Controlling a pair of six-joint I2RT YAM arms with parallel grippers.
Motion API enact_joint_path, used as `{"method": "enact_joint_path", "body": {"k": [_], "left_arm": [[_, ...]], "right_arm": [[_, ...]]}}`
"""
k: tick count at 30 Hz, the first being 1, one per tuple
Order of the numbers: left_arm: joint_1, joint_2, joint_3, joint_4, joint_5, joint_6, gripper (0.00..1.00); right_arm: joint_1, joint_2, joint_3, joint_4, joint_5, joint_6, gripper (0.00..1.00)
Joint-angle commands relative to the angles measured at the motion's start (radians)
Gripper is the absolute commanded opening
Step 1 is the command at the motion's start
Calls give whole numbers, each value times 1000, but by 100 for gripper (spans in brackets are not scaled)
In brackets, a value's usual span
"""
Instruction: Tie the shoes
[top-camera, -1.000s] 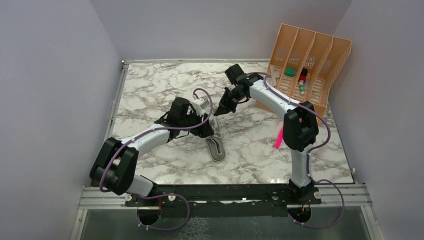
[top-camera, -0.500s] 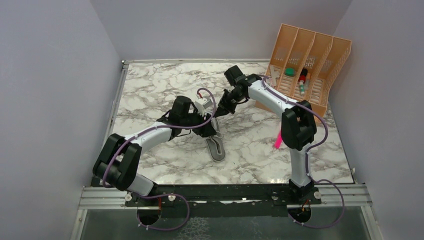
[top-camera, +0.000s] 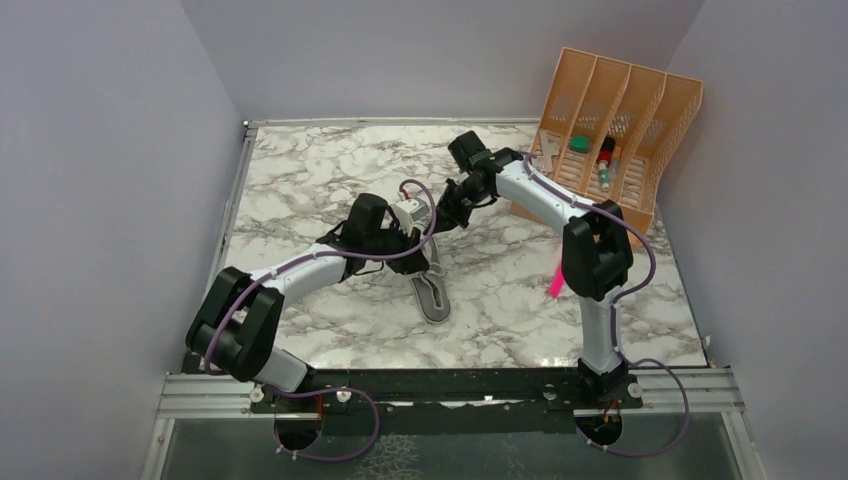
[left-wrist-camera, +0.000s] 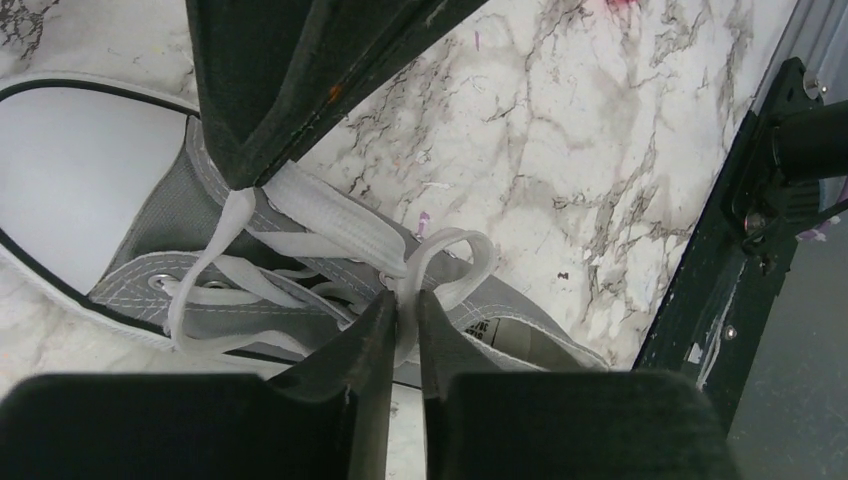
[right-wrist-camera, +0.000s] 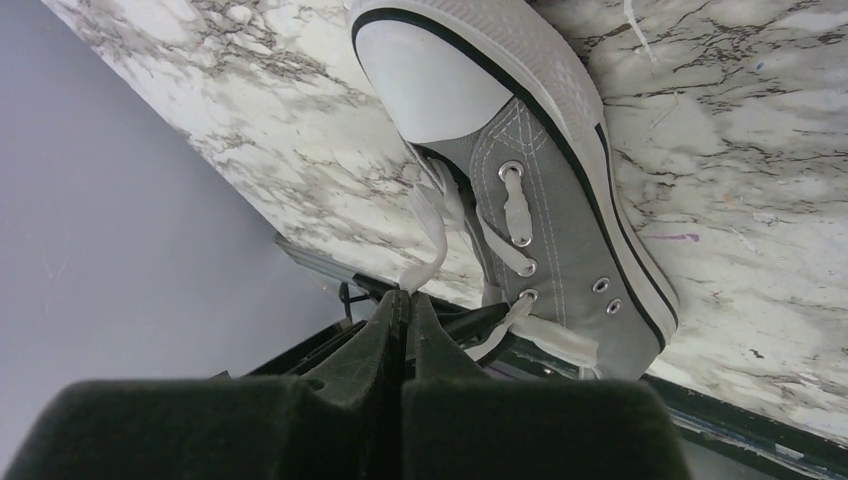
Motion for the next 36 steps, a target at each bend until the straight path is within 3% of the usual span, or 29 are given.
{"method": "enact_joint_path", "body": {"k": [1,8,20,36], "left_arm": [[-5,-67,5,-18,-45,24,10],[-15,-126,-24,-18,-34,-1,4],[-22,-139,-26,-18,-44,-2,3],[-22,-168,-58,-6,-67,-4,3]], "right_arm": [[-3,7,-5,6,-61,23,1],[1,2,-29,27,-98,60,1],[29,-13,-79,21,-191,167,1],[20,-73,-97,-52,-190,276,1]]}}
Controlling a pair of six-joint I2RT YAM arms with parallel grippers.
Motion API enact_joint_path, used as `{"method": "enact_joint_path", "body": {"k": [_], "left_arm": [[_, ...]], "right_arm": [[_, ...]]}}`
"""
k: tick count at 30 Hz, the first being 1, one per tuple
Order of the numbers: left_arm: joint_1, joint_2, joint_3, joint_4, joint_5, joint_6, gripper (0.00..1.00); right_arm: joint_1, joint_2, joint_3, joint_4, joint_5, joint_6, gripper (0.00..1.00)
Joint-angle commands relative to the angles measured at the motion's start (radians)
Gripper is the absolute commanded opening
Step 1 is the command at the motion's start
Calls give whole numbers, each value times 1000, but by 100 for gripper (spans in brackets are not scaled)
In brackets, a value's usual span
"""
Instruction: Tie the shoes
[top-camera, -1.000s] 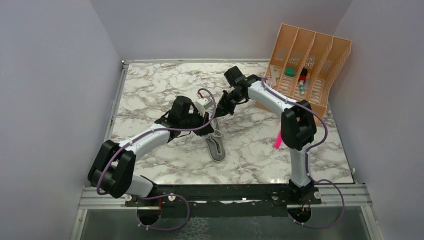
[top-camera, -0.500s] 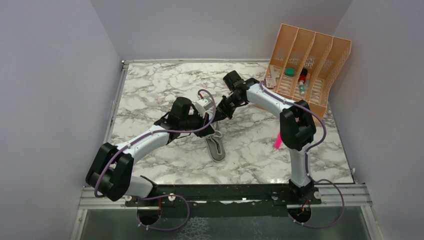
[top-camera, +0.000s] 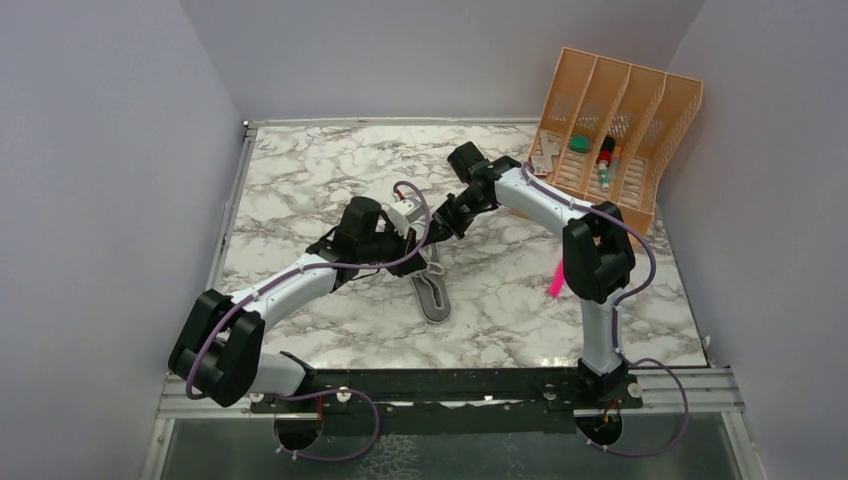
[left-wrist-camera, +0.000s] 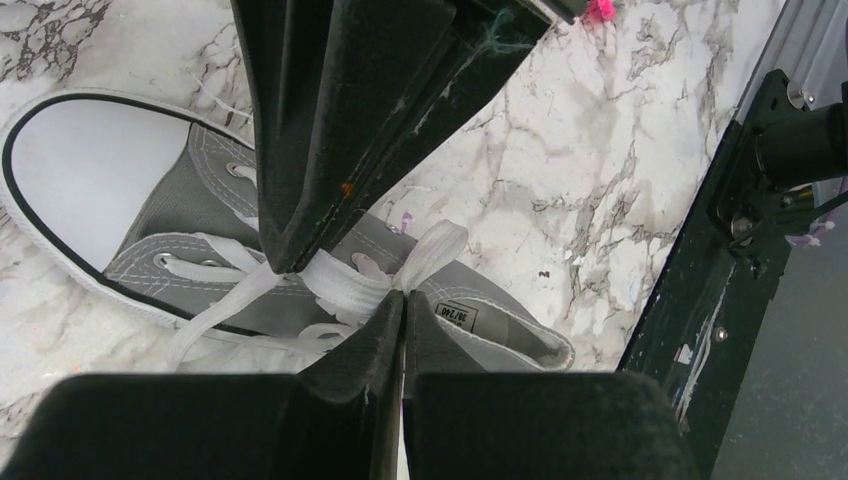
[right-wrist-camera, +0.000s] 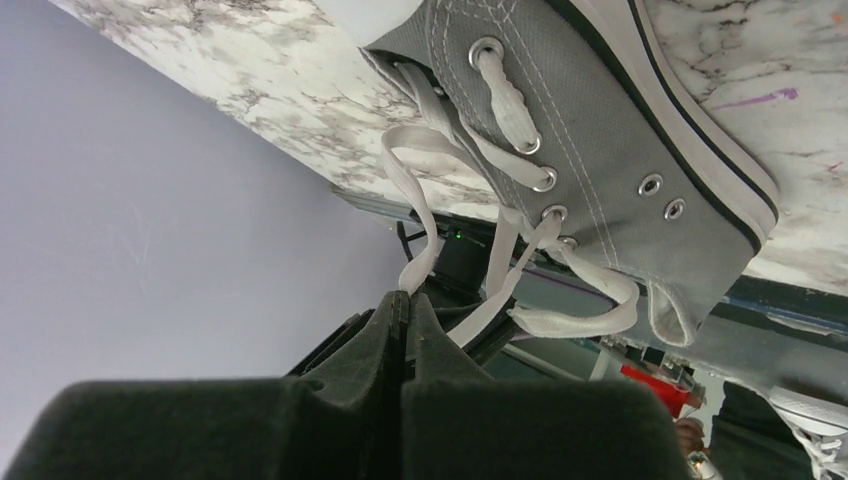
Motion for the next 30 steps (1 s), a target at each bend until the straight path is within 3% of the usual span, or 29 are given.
{"method": "enact_joint_path", "body": {"k": [1,20,27,30], "left_arm": [[-5,-32,-17,17,-18,1,3],[-5,-46,-34,31,-15,-4,3],[-5,-47,-33,36,17,-1,3],[-5,-47,-34,43,23,-4,3]], "right_arm": [[-6,-57,-12,-51,-40,52,1],[-21,-14,95,-301,-10,3,1],[-20,75,210,-245,107,-166,1],[-20,69,167,-156,120,-219,1]]}}
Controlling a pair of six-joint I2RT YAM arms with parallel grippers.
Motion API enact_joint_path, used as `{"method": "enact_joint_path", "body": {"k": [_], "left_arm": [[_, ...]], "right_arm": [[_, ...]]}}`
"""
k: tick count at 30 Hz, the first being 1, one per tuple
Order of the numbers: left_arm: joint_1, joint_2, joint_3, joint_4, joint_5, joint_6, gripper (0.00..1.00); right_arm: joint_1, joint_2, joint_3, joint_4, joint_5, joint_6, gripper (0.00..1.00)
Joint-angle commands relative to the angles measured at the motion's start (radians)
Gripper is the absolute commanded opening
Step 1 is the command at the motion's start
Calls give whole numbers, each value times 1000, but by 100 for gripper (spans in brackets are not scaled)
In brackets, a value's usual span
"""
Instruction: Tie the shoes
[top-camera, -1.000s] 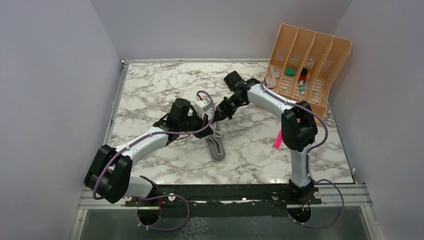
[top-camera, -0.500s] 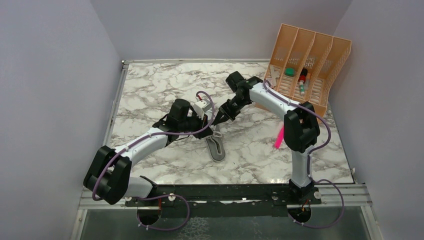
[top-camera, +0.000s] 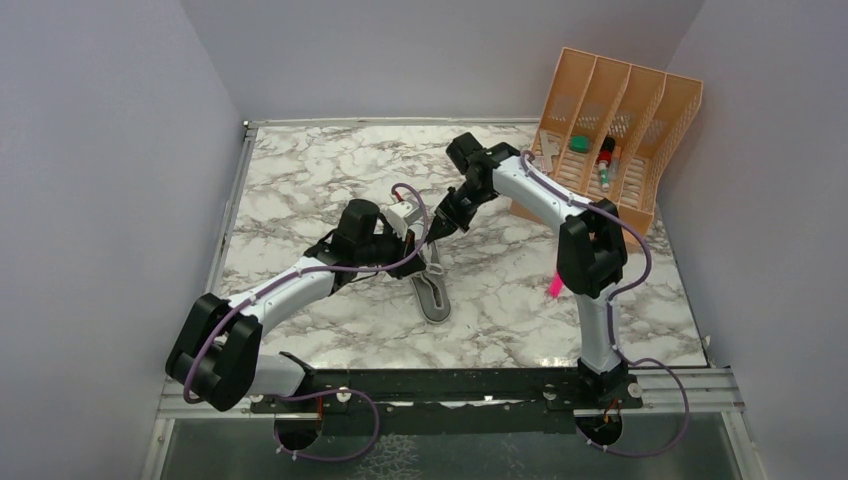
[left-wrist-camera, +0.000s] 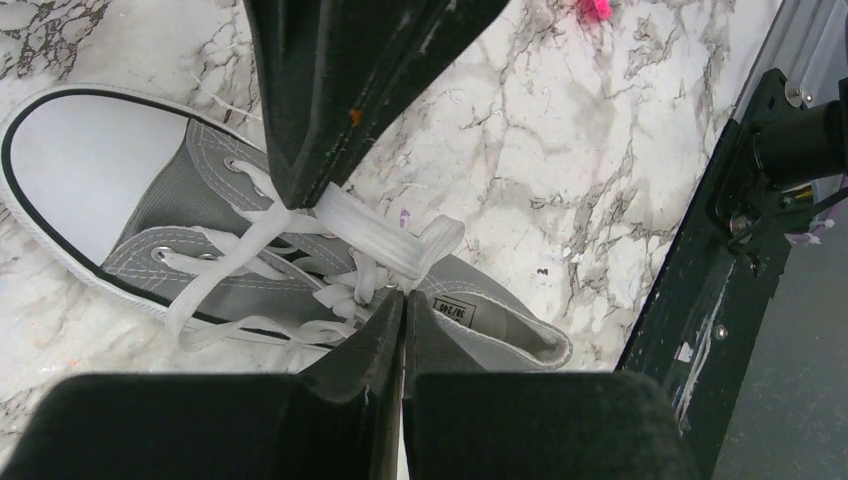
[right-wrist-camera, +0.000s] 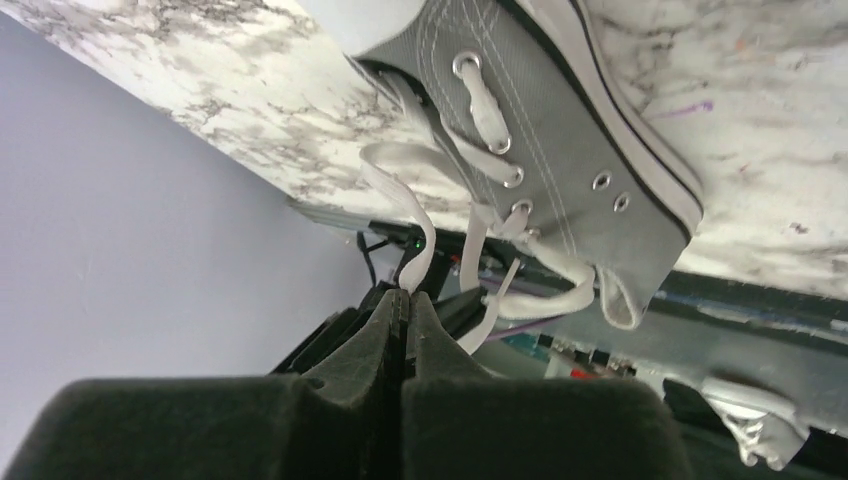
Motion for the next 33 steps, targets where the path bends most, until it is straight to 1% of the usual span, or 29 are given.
{"method": "enact_joint_path", "body": {"k": [1,3,6,9,14,18,22,24,26,28,31,33], "left_arm": [[-5,-25,-10,31,26,-4,3],[-4,-22,-6,28,20,-6,3],[-5,-27,-2,24,8,-7,3],[-5,-31,-2,31,15,-13,3],[-4,-34,-4,27,23,-13,3],[-5,-40,-2,23,13,-17,3],[-4,-48,-3,12,26,-18,3],[-4,-54,-7,10,23,-20,3],[-3,-58,-9,2,19,-17,3],[-3,-61,-8,-4,10,-14,3],[-3,-59,-5,-6,4,-16,3],[-3,-55,-4,-3,-3,-19,3]], "right_arm": [[-4,12,-28,90,61,-119,0],[-5,12,-60,124,34,-144,1],[1,-2,-81,114,61,-162,1],[1,-34,-144,175,59,-175,1],[7,-19,-130,180,58,-222,1],[11,-49,-187,275,-6,-268,1],[10,-93,-224,338,88,-320,1],[11,-81,-199,350,132,-363,1],[8,-65,-157,319,145,-396,1],[8,-75,-158,330,123,-407,1],[10,-114,-208,384,98,-420,1],[9,-109,-210,361,61,-432,1]]}}
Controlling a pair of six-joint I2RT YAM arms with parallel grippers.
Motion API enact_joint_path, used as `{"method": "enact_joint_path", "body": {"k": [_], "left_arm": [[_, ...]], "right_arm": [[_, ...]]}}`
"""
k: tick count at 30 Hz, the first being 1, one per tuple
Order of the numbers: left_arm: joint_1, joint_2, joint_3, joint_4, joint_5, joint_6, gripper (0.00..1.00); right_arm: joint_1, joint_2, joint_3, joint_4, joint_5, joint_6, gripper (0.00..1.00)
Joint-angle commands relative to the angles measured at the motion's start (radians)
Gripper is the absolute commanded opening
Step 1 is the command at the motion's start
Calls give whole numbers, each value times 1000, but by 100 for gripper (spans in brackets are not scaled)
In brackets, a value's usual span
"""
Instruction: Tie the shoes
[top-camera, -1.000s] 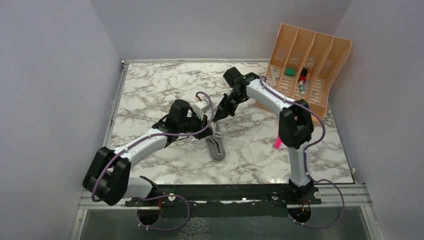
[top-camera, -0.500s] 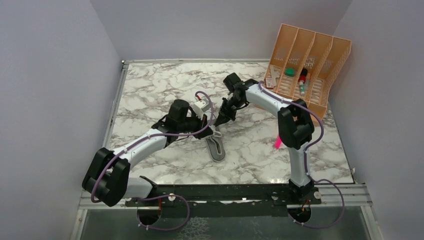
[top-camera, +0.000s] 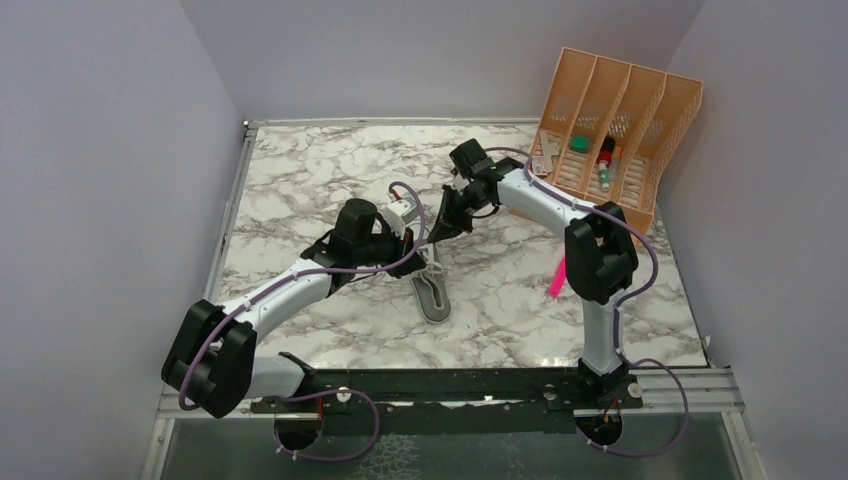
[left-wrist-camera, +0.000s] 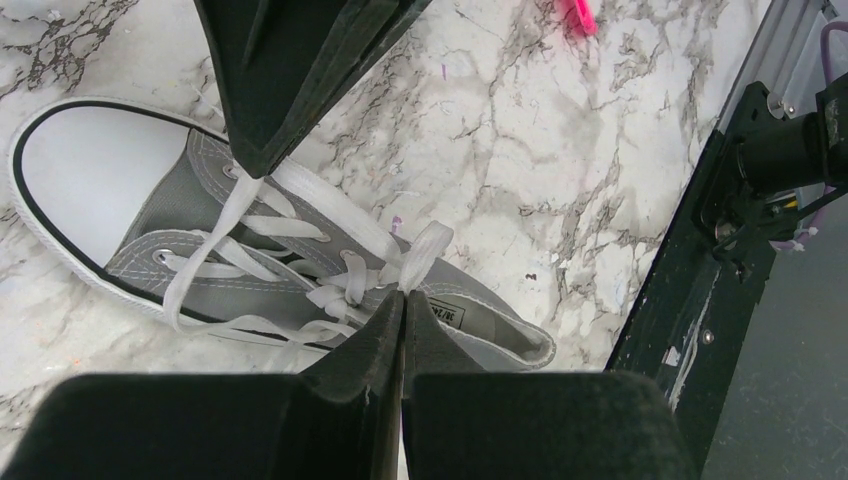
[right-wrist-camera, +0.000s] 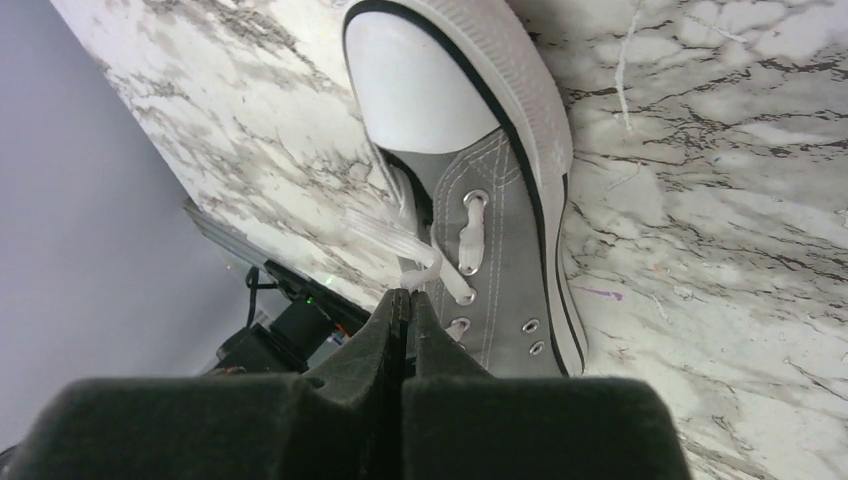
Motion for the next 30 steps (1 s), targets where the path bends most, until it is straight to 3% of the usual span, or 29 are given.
{"method": "enact_joint_path", "body": {"k": [1,16,20,22,23,26,28,30], "left_arm": [[-3,-15,0,-1,-8,-1,2],[-3,76,38,-18,-99,-9,3],[-3,117,45,-14,-137,-9,2],[-3,134,53,-13,-127,-12,2],[-3,143,58,-13,-125,-12,2],[-3,160,61,15,-123,-12,2],[-3,165,59,20,-115,-13,2],[-3,165,56,25,-106,-15,2]], "right_arm": [[4,-40,-6,3,-53,-57,1],[44,-60,-74,7,-124,-92,1],[43,-43,-44,-25,-106,-122,8],[40,-40,-43,-33,-121,-161,15],[33,-46,-47,-35,-125,-192,24],[5,-131,-120,39,-113,-260,61],[-19,-189,-160,73,-114,-322,73],[-27,-221,-157,38,-91,-414,76]]}}
